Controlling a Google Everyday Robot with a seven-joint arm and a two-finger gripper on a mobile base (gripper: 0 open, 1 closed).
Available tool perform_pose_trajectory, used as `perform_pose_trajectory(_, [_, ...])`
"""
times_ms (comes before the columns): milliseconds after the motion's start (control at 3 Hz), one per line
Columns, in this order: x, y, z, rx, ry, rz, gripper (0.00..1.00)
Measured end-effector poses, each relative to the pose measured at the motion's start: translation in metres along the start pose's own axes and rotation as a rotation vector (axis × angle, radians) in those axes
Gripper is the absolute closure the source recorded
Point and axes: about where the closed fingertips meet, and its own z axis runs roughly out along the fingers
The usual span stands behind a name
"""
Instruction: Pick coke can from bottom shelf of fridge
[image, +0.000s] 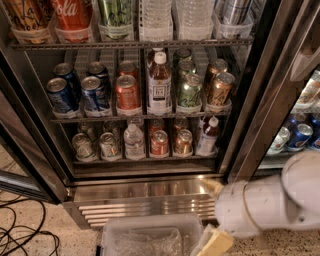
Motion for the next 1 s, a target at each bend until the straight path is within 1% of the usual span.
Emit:
perform_pose_trajectory(333, [0.035, 0.046, 0.078, -0.064, -0.122, 0.118, 0.0])
perform_pose_trajectory(667, [0.06, 0.084, 0.144, -0.102, -0.207, 0.18, 0.0])
perform_pose_trajectory(1000, [0.06, 0.09, 0.191, -0.068, -0.291, 0.204, 0.0])
